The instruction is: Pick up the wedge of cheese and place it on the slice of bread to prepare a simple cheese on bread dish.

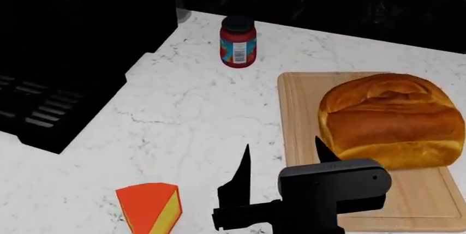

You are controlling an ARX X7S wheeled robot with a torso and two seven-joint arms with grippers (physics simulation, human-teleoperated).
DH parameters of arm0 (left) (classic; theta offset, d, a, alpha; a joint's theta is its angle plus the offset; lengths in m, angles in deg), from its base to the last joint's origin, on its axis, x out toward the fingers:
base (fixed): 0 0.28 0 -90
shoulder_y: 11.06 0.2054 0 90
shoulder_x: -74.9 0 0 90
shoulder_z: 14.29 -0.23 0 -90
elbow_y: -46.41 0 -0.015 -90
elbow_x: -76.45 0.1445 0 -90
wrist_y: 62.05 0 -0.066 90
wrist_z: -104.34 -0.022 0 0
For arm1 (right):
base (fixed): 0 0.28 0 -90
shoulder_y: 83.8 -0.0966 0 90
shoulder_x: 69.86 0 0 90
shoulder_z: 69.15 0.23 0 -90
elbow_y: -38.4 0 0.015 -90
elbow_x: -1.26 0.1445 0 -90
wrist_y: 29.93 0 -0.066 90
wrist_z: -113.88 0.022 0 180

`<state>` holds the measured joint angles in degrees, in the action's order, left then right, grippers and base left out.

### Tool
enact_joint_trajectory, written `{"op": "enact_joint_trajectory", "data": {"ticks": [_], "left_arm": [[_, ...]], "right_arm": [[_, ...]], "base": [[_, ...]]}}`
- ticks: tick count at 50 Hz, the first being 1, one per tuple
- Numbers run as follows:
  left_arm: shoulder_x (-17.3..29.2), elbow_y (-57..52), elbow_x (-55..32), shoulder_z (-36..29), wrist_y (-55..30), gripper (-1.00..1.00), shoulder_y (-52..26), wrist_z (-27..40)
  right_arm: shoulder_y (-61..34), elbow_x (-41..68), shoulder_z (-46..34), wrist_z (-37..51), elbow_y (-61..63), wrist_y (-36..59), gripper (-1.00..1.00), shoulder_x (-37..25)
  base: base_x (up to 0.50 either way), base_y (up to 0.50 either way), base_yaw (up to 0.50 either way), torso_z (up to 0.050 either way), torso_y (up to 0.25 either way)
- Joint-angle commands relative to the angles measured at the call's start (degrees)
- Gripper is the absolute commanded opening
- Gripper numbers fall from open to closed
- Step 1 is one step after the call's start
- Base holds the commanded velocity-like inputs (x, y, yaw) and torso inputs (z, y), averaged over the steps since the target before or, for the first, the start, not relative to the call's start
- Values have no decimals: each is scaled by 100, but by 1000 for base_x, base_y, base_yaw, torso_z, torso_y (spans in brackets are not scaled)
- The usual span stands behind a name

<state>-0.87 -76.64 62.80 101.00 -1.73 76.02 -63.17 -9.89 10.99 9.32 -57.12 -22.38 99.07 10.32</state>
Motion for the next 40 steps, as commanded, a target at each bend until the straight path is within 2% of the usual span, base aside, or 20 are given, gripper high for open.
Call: {"op": "enact_joint_trajectory", "data": {"ticks": [1,14,16,22,25,30,35,40], "left_arm": [[35,6,-7,-38,-12,100,-1,22],[48,5,8,-62,47,100,22,62],[55,-2,22,-77,43,100,24,75],[68,-503,-3,-145,-465,100,-9,268],[95,-620,-17,-184,-631,100,-48,313],[119,-595,-31,-198,-665,100,-82,323],[121,-484,-22,-185,-533,100,-77,308],[112,-474,-11,-172,-405,100,-24,301]], "right_arm": [[-15,52,-11,52,16,57,100,-24],[462,417,137,176,616,652,100,4],[632,756,386,263,1061,1247,100,120],[1059,1309,228,429,2528,2675,100,123],[1136,1731,294,338,2874,3340,100,198],[1024,2086,137,545,3057,3872,100,175],[872,3962,569,1310,3067,4163,100,138],[783,4778,444,1765,3024,4231,100,130]], "base": [[298,94,0,0,0],[97,31,0,0,1],[0,0,0,0,0],[0,0,0,0,0],[0,0,0,0,0],[0,0,0,0,0],[0,0,0,0,0],[0,0,0,0,0]]}}
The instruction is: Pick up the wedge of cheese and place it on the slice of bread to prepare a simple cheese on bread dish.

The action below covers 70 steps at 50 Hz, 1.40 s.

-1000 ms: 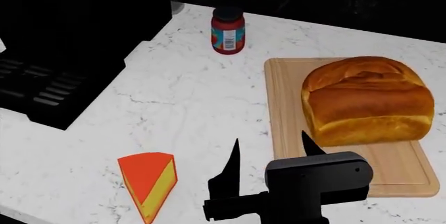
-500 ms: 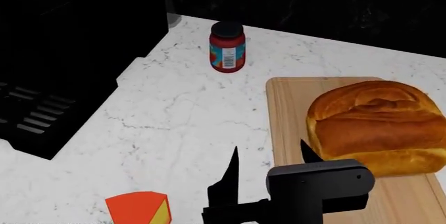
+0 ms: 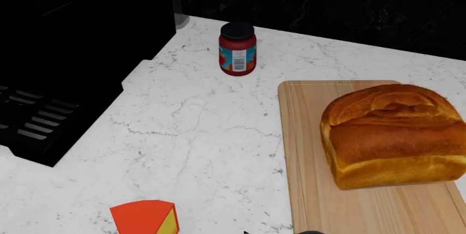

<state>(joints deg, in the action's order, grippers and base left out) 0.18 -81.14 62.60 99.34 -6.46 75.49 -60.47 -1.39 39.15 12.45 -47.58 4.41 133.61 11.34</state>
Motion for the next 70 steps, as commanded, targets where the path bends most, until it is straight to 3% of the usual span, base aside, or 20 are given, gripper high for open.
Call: {"op": "enact_joint_trajectory", "data": {"ticks": [1,6,17,34,70], "left_arm": [[7,-19,9,-1,78,100,34,33],[10,8,14,-2,162,100,61,25],[18,4,-9,-9,212,100,73,36],[46,-113,-68,-27,109,100,83,90],[86,-68,-142,-38,273,100,157,95]], "right_arm": [[-48,2003,110,816,288,765,100,43],[-3,2505,266,922,81,888,100,212],[-272,2045,-572,1196,-148,854,100,307],[-753,629,-1673,1294,-1300,-248,100,78],[-925,427,-2274,1092,-2113,-937,100,172]], "base": [[0,0,0,0,0],[0,0,0,0,0],[0,0,0,0,0],[0,0,0,0,0],[0,0,0,0,0]]}}
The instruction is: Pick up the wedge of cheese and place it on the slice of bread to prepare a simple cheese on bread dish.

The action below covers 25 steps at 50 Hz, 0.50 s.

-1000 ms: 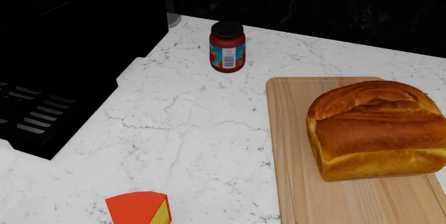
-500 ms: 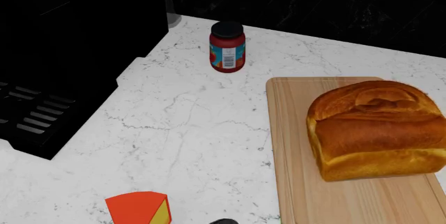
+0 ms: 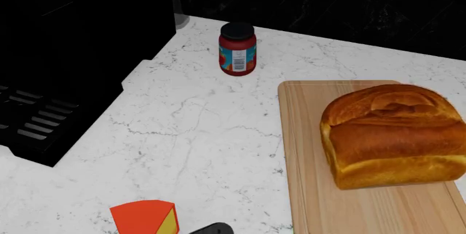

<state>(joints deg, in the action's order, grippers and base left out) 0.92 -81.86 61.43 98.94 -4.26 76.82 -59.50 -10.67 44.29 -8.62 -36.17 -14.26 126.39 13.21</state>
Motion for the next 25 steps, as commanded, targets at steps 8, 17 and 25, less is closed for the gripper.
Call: {"op": "enact_joint_trajectory", "data": {"ticks": [8,17,25], "left_arm": [[20,22,-16,-14,94,100,30,16],[44,16,-30,-49,35,100,18,42],[78,-86,-76,-67,-107,100,2,80]], "right_arm": [[20,-123,-246,109,50,-210,-100,-120],[-5,-139,-113,431,588,-88,-100,-346],[-449,478,517,1022,1408,817,-100,-223]], "base": [[0,0,0,0,0],[0,0,0,0,0],[0,0,0,0,0]]}}
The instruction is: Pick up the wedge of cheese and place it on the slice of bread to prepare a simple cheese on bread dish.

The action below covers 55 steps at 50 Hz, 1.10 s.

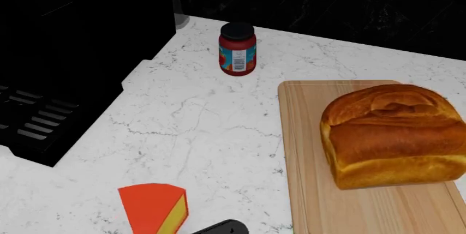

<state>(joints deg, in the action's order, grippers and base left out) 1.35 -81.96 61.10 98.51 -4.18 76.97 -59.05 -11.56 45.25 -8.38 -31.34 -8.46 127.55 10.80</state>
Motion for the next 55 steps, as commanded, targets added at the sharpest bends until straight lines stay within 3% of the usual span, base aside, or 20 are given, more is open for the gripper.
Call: {"op": "enact_joint_trajectory", "data": {"ticks": [1,7,10,13,16,23,39,55], "left_arm": [[39,-89,-56,-21,-133,100,-16,37],[48,-68,-65,-12,-103,100,-6,43],[43,-46,-60,-3,-49,100,13,42],[43,-50,-64,8,-30,100,31,47],[42,-56,-62,13,-12,100,45,58],[51,-44,-66,-4,-6,100,43,76],[91,-29,-89,-49,-48,100,23,114],[115,13,-114,-70,-6,100,25,126]], "right_arm": [[-407,471,574,603,906,815,-100,33],[-885,1098,1278,1071,1221,1601,-100,101],[-1402,1936,2032,1487,1237,2219,-100,150],[-1882,3176,2405,2331,813,2210,-100,-76],[-2276,3426,2711,2407,411,2007,-100,-308],[-2972,2822,2854,1858,-504,1612,-100,-797],[-4219,3213,3313,2374,-1834,1904,-100,-1203],[-4618,3589,3433,2781,-2949,1965,-100,-1642]], "base": [[0,0,0,0,0],[0,0,0,0,0],[0,0,0,0,0],[0,0,0,0,0],[0,0,0,0,0],[0,0,0,0,0],[0,0,0,0,0],[0,0,0,0,1]]}}
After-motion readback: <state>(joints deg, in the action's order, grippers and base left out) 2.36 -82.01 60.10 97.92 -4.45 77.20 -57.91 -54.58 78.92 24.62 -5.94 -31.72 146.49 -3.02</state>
